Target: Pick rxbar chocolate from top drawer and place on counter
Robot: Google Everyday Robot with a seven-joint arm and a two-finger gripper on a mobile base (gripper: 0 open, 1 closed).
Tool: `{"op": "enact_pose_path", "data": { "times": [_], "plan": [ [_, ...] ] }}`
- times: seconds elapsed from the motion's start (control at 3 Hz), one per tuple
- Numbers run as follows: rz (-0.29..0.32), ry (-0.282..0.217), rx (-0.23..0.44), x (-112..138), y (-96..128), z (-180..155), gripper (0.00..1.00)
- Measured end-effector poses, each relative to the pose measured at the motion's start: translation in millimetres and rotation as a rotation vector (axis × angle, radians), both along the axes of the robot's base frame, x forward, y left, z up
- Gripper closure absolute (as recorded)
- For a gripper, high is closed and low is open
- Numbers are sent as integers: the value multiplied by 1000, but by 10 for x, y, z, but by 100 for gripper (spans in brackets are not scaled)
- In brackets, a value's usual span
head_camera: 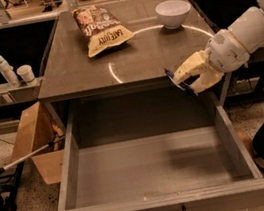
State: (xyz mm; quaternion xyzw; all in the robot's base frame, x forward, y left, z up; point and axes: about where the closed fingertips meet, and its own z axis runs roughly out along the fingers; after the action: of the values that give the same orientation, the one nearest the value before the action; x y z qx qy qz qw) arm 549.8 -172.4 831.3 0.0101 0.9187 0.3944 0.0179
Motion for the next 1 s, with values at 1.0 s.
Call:
{"op": "enact_pose_path", "data": {
  "times": [1.0],
  "plan": [
    [-14,-30,-2,361,121,166,100]
  ]
}}
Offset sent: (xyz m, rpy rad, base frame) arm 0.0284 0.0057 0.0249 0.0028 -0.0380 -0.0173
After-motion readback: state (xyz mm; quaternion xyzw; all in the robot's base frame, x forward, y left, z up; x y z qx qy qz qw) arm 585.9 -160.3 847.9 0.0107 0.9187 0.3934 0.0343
